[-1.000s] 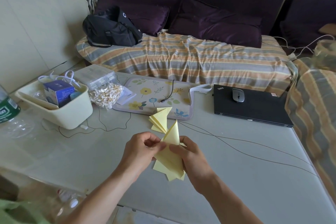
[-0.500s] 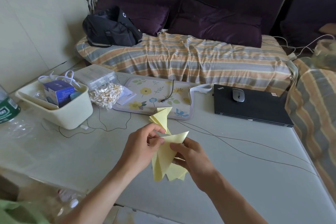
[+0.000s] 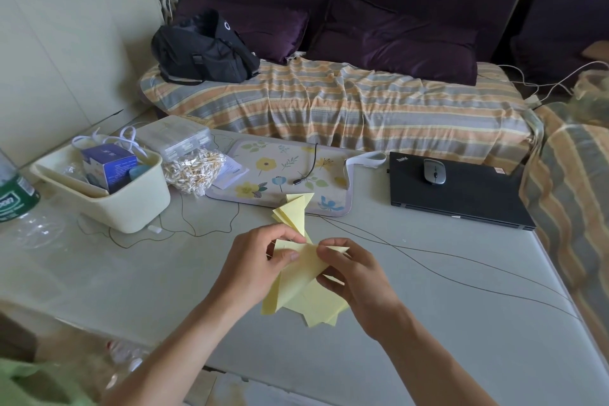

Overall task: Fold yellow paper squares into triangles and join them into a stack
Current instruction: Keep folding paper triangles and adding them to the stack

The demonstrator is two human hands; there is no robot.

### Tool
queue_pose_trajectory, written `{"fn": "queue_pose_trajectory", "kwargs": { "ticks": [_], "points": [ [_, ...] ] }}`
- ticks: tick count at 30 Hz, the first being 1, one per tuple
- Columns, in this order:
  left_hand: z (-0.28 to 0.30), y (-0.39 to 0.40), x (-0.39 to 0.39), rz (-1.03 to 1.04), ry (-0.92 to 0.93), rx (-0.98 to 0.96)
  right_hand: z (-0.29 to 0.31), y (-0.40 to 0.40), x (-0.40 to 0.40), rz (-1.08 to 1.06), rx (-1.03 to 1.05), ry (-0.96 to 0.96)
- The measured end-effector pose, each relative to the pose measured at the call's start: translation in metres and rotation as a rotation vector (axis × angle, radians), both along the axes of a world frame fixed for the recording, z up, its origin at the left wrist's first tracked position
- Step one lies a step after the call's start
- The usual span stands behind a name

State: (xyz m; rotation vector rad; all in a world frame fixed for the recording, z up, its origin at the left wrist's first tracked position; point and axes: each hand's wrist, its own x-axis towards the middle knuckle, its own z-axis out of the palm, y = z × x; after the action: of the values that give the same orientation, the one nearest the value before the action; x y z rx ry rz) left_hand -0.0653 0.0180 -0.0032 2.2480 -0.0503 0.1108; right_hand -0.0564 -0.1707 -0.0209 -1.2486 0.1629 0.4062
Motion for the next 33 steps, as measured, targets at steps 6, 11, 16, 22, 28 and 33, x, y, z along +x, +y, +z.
{"fn": "queue_pose_trajectory", "kwargs": {
  "ticks": [6, 11, 16, 22, 28, 33],
  "points": [
    [0.0070, 0.0038, 0.0003, 0.006, -0.029, 0.018, -0.0002, -0.0020, 0.0030, 0.051, -0.183, -0.054],
    [0.0058, 0.0044, -0.0005, -0.004, -0.043, 0.045, -0.0008, -0.0003, 0.0029, 0.087, -0.336, -0.156],
    [0.0047, 0.0060, -0.0005, -0.001, -0.044, 0.071, -0.0011, 0.0008, 0.0033, 0.064, -0.378, -0.183],
    [0.0037, 0.0068, 0.0005, -0.011, -0.057, 0.079, -0.0015, 0.0022, 0.0032, 0.105, -0.413, -0.207],
    [0.0025, 0.0077, 0.0001, -0.013, -0.059, 0.070, -0.0023, 0.0049, 0.0037, 0.100, -0.448, -0.229],
    [0.0012, 0.0086, 0.0014, -0.010, -0.056, 0.057, -0.0038, 0.0072, 0.0038, 0.092, -0.491, -0.253]
  ]
}}
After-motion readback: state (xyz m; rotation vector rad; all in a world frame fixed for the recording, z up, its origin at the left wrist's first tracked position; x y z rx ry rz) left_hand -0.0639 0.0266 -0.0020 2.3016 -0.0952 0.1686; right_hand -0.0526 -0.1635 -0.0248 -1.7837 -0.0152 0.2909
